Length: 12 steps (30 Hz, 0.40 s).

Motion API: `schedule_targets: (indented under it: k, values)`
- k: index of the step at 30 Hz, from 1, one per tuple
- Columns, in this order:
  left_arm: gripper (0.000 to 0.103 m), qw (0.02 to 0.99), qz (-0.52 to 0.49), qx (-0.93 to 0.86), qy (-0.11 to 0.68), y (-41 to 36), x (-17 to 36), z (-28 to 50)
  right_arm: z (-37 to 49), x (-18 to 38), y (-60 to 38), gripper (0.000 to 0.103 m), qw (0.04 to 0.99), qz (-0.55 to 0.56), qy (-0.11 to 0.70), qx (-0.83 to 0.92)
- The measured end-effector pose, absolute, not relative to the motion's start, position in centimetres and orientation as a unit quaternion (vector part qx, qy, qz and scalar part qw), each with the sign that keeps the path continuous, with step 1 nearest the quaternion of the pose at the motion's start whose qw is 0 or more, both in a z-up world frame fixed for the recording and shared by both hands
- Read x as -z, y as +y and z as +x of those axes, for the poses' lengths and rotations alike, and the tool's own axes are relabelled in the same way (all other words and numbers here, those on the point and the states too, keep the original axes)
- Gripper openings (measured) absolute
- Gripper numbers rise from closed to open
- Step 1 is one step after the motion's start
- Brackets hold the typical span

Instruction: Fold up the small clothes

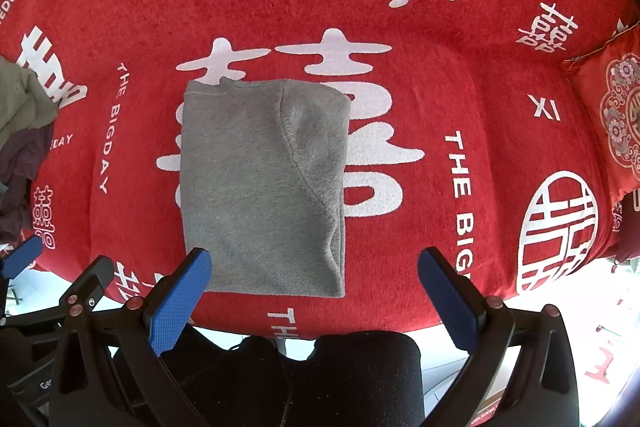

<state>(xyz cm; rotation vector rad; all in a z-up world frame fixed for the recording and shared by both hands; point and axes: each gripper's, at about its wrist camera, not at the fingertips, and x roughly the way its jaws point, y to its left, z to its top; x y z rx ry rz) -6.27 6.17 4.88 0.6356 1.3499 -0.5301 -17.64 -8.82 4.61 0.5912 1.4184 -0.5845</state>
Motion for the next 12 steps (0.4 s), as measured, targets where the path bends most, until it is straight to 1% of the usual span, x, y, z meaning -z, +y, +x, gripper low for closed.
schedule_targets:
  k: [6,12]
  values:
    - [0.103,0.701,0.288,0.238,0.608,6.37,-4.64,-6.15,-17.62,-4.61,-8.74,0.103,0.681,0.263,0.632,0.26]
    - [0.103,0.712,0.292,0.251,0.588,6.35,-5.11,-6.4,-17.55,-4.58,-8.75,0.103,0.68,0.264,0.632,0.261]
